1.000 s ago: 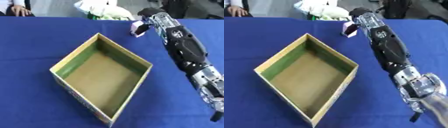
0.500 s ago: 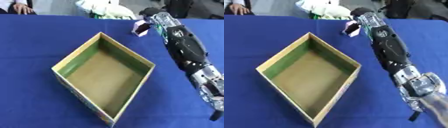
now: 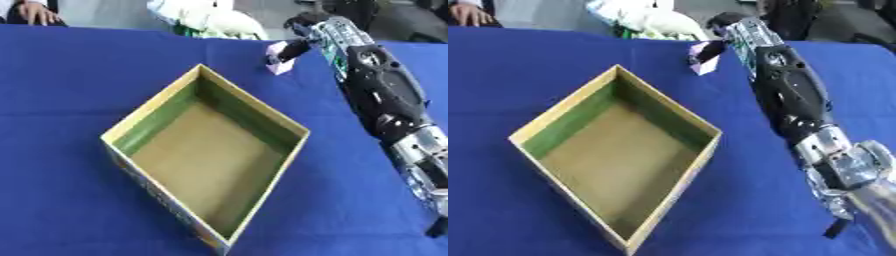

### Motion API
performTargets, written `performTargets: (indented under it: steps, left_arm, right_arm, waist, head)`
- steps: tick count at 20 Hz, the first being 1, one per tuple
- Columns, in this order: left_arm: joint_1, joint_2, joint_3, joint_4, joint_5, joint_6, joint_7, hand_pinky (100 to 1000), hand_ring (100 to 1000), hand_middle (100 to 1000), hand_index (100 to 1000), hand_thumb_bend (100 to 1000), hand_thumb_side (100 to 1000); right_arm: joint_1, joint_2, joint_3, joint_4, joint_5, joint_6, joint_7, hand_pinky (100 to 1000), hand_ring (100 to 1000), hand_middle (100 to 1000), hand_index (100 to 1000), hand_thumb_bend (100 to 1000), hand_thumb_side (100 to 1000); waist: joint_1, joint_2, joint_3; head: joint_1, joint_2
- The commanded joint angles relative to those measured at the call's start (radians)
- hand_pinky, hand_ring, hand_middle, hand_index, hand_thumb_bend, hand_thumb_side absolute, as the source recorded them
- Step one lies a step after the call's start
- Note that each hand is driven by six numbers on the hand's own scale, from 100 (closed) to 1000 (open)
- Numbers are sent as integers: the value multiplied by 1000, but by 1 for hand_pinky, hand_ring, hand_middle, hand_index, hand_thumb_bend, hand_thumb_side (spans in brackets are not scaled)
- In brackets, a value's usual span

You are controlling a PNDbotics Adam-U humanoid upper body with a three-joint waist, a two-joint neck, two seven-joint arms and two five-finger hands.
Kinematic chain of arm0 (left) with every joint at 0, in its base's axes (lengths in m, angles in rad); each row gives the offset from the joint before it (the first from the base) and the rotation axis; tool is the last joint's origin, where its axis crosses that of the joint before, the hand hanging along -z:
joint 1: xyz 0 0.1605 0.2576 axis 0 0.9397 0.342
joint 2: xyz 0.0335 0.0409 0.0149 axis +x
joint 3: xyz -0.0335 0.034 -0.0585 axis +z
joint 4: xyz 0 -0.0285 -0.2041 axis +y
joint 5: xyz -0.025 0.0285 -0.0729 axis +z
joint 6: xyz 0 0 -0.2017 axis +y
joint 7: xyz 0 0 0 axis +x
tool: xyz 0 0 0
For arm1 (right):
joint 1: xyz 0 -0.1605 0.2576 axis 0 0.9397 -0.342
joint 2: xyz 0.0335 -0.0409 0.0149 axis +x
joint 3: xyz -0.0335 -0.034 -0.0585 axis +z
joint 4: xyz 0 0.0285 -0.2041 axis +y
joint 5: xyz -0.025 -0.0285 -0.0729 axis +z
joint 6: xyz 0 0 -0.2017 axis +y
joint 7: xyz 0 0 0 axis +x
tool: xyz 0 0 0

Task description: Pick up objects on the table and place them in the box.

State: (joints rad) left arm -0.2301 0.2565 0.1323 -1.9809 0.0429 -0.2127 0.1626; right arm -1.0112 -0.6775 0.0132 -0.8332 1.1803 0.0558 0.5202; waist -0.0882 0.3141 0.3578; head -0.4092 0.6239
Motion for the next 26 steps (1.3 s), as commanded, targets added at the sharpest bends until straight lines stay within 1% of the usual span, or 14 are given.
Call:
performTargets:
  steps: [1, 2, 11, 19, 21, 23, 26]
  left_arm:
    - [-12, 23, 3, -19, -6, 3, 0, 891, 870, 1000, 674, 100, 869]
    - [-12, 23, 3, -19, -7, 4, 1, 891, 870, 1000, 674, 100, 869]
    - [-9, 24, 5, -19, -8, 5, 4, 892, 870, 1000, 675, 100, 867]
    - [-9, 24, 6, -19, -8, 3, 5, 892, 871, 1000, 675, 100, 866]
    - [-10, 24, 5, -19, -9, 3, 5, 893, 871, 1000, 675, 100, 865]
    - [-10, 24, 5, -19, -9, 3, 4, 893, 871, 1000, 675, 100, 863]
    - [-10, 24, 6, -19, -10, 3, 4, 893, 871, 1000, 675, 100, 860]
  right_arm:
    - [-19, -55, -1, -10, -21, 1, 11, 1000, 986, 903, 1000, 526, 753]
    - [-20, -59, -1, -10, -20, 3, 12, 1000, 986, 903, 1000, 555, 758]
    - [-10, -86, -6, -2, -18, 8, 17, 1000, 989, 902, 1000, 547, 773]
    - [0, -90, -11, 6, -47, 12, 30, 1000, 985, 897, 1000, 529, 773]
    - [1, -90, -13, 9, -51, 17, 29, 1000, 983, 896, 1000, 505, 757]
    - [1, -89, -13, 10, -55, 17, 29, 1000, 979, 892, 1000, 420, 714]
    - [1, -89, -14, 11, -59, 19, 26, 1000, 977, 887, 1000, 358, 693]
  waist:
    - [4, -17, 0]
    - [3, -17, 0]
    - [3, -24, 0]
    - [6, -18, 0]
    - [7, -16, 0]
    - [7, -15, 0]
    - [8, -14, 2]
  head:
    - [-2, -6]
    - [-1, -6]
    - [5, -7]
    - [10, -5]
    - [11, -5]
    - [13, -4]
    - [13, -5]
